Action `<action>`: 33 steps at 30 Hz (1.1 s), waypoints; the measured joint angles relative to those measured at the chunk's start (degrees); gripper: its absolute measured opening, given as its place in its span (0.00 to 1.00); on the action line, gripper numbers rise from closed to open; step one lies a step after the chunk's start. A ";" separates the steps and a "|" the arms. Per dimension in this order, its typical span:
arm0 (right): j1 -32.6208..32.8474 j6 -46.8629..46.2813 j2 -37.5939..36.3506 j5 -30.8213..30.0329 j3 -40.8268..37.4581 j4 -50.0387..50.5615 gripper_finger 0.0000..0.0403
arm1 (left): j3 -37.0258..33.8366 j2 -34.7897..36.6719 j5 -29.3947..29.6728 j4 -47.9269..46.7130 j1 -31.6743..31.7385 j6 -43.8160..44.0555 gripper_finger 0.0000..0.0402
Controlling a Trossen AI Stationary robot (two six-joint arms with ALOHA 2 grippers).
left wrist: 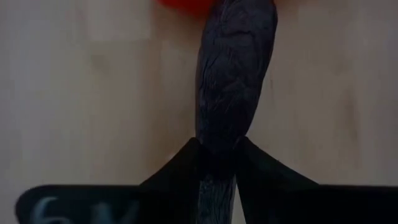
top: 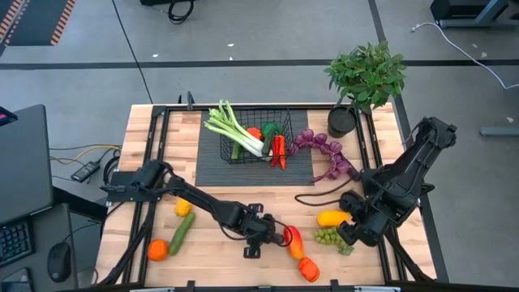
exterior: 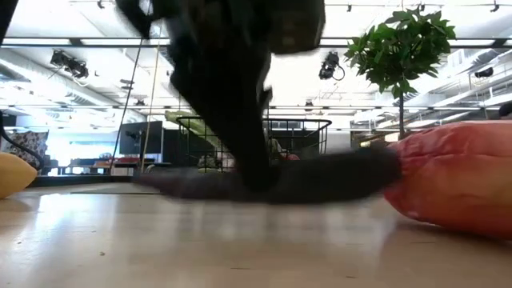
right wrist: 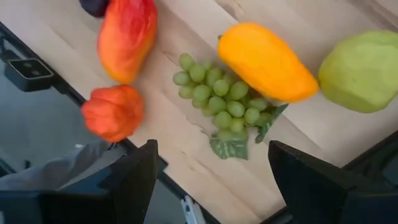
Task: Build produce basket
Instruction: Put the eggplant into the wire basket
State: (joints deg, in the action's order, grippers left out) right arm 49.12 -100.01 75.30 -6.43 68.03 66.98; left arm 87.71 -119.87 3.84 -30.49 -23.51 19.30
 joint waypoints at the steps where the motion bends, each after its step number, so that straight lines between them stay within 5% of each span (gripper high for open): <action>1: 0.21 0.30 0.47 -0.09 0.00 0.00 0.76 | 0.03 0.91 -0.05 -0.44 0.33 0.04 0.20; 11: 2.43 2.55 8.74 1.47 0.00 -1.04 0.76 | 0.03 10.31 1.48 -3.06 6.33 1.49 0.29; 33: 6.15 -11.44 23.77 -1.02 0.00 -23.18 0.76 | 0.07 26.51 1.44 -14.98 25.02 -6.65 0.25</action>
State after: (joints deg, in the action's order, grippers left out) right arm 55.27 -111.45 99.07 -7.45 68.03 43.80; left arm 87.78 -93.36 5.27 -45.47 1.51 12.66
